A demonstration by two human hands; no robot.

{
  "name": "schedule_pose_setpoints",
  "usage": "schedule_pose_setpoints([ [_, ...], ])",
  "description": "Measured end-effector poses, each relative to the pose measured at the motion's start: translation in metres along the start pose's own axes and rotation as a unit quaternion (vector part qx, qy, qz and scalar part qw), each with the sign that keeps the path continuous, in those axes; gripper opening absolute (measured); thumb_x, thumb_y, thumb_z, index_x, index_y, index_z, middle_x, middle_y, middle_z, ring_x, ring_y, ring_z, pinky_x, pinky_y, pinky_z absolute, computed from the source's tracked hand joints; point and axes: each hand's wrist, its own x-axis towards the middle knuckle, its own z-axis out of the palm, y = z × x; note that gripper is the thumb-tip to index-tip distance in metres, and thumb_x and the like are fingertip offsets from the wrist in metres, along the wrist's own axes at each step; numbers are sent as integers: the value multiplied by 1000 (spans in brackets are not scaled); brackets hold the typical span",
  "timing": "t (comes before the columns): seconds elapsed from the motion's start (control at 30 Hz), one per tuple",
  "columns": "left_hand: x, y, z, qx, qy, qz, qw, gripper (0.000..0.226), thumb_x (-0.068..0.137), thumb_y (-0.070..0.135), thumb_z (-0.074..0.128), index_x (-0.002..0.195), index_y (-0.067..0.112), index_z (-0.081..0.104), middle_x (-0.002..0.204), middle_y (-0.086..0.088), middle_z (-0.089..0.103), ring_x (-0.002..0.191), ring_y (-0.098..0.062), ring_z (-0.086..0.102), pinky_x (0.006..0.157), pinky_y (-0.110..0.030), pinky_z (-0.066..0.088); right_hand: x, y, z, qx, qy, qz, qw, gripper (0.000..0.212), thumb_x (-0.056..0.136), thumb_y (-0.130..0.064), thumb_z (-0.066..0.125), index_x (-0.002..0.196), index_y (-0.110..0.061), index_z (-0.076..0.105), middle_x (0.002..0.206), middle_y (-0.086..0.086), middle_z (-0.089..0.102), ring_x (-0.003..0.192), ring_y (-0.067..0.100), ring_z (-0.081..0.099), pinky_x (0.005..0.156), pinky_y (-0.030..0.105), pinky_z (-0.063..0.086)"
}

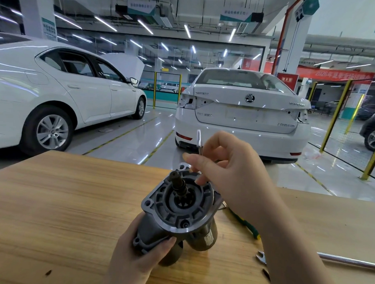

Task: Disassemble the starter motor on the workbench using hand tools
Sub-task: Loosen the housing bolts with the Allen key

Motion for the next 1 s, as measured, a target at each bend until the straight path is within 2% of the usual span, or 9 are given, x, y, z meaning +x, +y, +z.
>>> schedule_pose_setpoints([
  [0.07,0,2,0,-8,-1,-9,1000,50,40,-4,88,85,12,72,87,-7,74,76,-16,71,57,-16,54,0,0,-1,0,20,-5,1000,25,74,-40,71,64,-30,51,68,-8,68,53,1,64,47,12,43],
  [0.13,-1,3,0,-5,-7,-16,1000,47,51,-11,79,92,10,67,86,-8,74,74,-15,71,56,-16,54,0,0,-2,-2,27,-8,1000,24,74,-38,71,62,-28,54,69,-9,69,52,1,63,46,10,41],
  [0.2,-2,2,0,-7,-17,-11,1000,67,32,-7,88,94,8,65,88,-10,73,75,-16,71,57,-16,54,1,2,-4,-14,23,-12,1000,20,77,-37,69,62,-29,58,72,-11,69,53,2,64,47,13,42],
  [0.3,-1,2,0,13,-8,5,1000,97,5,26,95,96,9,65,90,-8,74,80,-17,71,60,-16,54,1,1,-5,-22,-3,-31,999,16,84,-31,63,69,-34,61,74,-12,69,55,0,64,51,11,45],
  [0.43,-2,2,-1,7,-19,-4,1000,62,34,-7,79,93,9,66,90,-12,72,76,-17,71,57,-17,54,0,-1,0,4,-16,-28,999,9,83,-35,63,74,-34,61,70,-11,67,58,0,65,54,10,47],
  [0.63,-1,1,-1,10,-14,5,1000,96,5,31,94,95,13,67,91,-7,74,81,-18,71,60,-17,54,2,3,0,13,35,-19,999,30,69,-36,77,60,-28,50,60,-15,65,47,3,62,42,8,36],
  [0.73,-1,0,-1,-4,-13,4,1000,99,4,33,94,96,11,65,89,-6,74,79,-17,71,59,-18,55,1,4,-3,14,12,-31,999,26,75,-30,74,58,-29,54,65,-13,67,48,5,63,45,10,38],
  [0.9,-2,0,-1,27,-12,4,1000,94,5,38,94,93,15,68,90,-3,74,80,-14,71,60,-15,54,1,2,-3,46,-76,-31,996,14,87,-25,60,81,-36,65,84,-18,70,63,0,67,60,14,51],
  [1.0,-1,-1,-2,24,-11,6,1000,84,6,37,94,85,18,74,91,-2,74,81,-14,71,60,-15,53,2,3,0,57,-67,-25,996,10,81,-32,66,83,-38,57,76,-17,70,60,0,66,56,13,47],
])
